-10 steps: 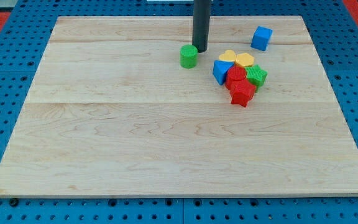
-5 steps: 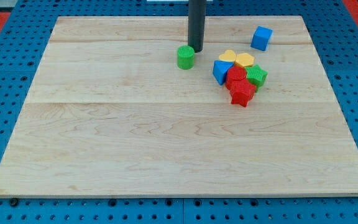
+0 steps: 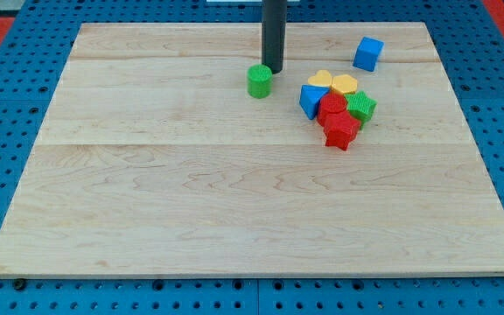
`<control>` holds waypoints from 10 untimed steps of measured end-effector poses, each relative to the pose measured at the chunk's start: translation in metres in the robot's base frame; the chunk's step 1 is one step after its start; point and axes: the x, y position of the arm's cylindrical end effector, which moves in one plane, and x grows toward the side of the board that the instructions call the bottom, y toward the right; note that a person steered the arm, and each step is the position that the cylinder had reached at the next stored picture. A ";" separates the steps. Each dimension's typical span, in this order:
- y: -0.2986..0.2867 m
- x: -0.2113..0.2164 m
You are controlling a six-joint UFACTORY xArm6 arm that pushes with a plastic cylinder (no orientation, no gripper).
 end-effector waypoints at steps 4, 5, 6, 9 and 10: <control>-0.061 0.043; -0.075 0.049; -0.049 0.064; 0.008 0.068; 0.011 0.031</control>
